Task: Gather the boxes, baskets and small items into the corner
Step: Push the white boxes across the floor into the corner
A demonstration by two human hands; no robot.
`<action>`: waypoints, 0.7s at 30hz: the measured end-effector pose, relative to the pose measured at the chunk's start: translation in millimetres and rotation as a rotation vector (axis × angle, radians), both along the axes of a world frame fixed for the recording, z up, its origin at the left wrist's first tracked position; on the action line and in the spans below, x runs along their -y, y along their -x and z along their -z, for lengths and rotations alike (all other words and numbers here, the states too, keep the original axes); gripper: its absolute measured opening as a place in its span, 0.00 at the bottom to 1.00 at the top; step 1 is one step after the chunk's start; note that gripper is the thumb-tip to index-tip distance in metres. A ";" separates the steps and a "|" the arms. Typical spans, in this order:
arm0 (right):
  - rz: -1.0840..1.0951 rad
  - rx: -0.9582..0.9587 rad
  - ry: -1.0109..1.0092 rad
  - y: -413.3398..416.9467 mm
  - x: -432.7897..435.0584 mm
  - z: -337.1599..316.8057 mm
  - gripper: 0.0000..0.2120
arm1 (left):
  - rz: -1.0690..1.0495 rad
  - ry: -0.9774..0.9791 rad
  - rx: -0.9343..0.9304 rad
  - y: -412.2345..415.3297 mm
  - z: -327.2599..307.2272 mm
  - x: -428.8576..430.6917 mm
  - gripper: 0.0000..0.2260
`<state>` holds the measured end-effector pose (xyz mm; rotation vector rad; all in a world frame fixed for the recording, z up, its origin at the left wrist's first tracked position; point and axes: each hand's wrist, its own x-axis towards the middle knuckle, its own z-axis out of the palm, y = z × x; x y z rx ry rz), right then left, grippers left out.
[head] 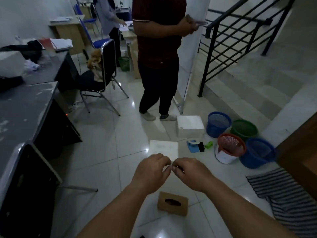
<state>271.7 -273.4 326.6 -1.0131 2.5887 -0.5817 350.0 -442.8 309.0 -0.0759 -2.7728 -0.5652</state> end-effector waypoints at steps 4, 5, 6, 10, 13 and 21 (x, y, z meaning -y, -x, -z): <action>0.033 0.022 0.001 39.5 62.6 3.2 0.11 | 0.042 0.060 0.069 46.3 2.1 64.5 0.08; 0.038 0.021 -0.004 50.9 76.6 4.9 0.11 | 0.044 0.060 0.089 58.3 4.5 78.0 0.08; 0.043 0.022 -0.010 64.0 89.7 8.0 0.12 | 0.046 0.060 0.107 70.8 7.1 90.4 0.08; 0.079 0.042 -0.019 126.1 136.3 26.5 0.12 | 0.083 0.092 0.148 132.2 24.0 134.4 0.10; 0.123 0.064 -0.025 180.7 168.3 52.0 0.12 | 0.108 0.109 0.178 194.1 40.0 164.0 0.11; 0.239 0.211 -0.074 306.9 223.9 105.8 0.13 | 0.232 0.179 0.302 340.4 81.2 225.8 0.10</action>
